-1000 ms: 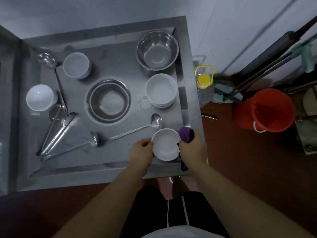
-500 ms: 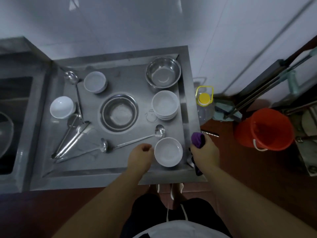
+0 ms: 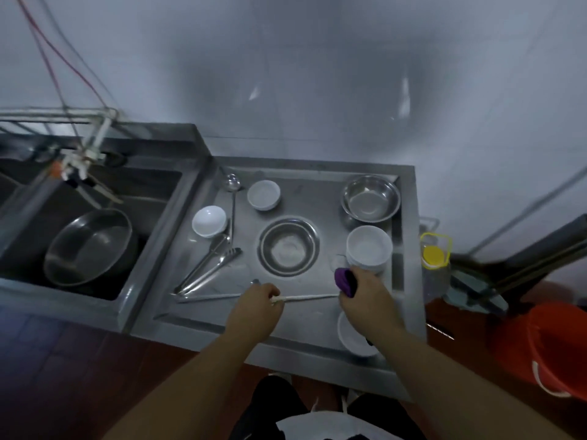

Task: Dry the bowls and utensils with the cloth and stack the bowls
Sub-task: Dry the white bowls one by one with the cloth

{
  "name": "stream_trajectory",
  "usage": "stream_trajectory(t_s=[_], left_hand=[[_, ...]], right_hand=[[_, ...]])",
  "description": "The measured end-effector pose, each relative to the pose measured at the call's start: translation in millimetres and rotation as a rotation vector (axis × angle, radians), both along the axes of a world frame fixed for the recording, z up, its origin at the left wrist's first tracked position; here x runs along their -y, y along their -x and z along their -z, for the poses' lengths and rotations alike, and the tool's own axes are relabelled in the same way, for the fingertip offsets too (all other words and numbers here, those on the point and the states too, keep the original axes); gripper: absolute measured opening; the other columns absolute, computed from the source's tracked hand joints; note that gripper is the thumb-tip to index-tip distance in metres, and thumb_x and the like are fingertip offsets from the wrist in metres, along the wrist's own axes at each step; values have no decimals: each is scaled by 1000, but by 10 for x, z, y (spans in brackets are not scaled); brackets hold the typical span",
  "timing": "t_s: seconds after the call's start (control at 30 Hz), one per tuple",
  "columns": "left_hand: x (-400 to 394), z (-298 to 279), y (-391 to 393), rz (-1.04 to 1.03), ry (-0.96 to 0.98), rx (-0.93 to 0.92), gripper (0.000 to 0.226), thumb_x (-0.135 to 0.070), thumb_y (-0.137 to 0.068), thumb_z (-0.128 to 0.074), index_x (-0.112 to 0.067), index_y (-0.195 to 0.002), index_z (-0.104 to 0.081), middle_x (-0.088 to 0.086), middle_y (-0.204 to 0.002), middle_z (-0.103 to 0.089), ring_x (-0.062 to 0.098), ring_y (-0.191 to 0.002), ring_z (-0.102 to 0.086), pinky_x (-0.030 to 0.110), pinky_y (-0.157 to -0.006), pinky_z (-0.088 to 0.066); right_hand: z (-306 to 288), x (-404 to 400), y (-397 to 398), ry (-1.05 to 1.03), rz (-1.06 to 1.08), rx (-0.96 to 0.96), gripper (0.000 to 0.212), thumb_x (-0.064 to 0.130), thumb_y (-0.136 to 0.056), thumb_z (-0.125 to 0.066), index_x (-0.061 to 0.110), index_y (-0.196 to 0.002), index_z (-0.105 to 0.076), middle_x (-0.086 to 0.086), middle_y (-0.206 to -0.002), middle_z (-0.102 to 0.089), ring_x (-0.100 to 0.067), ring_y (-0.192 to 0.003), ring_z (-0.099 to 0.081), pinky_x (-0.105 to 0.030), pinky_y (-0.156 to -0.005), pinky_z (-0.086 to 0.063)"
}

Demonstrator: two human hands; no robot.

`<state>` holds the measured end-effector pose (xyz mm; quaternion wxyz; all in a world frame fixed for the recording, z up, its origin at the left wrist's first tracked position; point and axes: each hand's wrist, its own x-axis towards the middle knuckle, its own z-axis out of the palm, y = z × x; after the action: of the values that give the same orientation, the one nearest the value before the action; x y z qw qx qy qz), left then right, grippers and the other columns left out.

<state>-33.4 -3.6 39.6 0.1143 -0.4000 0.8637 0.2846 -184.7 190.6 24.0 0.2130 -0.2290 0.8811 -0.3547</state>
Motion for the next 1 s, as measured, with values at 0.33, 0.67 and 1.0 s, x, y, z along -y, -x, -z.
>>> stream_trajectory(t_s=[0.33, 0.67, 1.0], left_hand=[[1545, 149, -474, 83, 73, 72, 41, -42, -100, -61, -24, -136, -64, 2, -133, -64, 19, -117, -63, 35, -101, -52], [3391, 552, -677, 244, 48, 212, 34, -32, -95, -58, -19, -124, -68, 8, -125, -66, 30, -111, -65, 40, -93, -56], [4250, 942, -232, 306, 50, 228, 23, -27, -100, -51, -13, -111, -66, 11, -115, -67, 31, -98, -66, 37, -75, -51]], right_hand=[[86, 1457, -340, -209, -273, -128, 34, 25, -85, -68, 28, -118, -57, 1, -102, -63, -20, -84, -57, -32, -68, -45], [332, 3078, -861, -371, -162, -64, 31, 21, -88, -68, 21, -118, -59, -1, -99, -57, -25, -87, -59, -36, -71, -48], [497, 3790, -873, -415, -170, -114, 35, 30, -91, -69, 20, -124, -62, -6, -107, -67, -28, -93, -65, -43, -73, -58]])
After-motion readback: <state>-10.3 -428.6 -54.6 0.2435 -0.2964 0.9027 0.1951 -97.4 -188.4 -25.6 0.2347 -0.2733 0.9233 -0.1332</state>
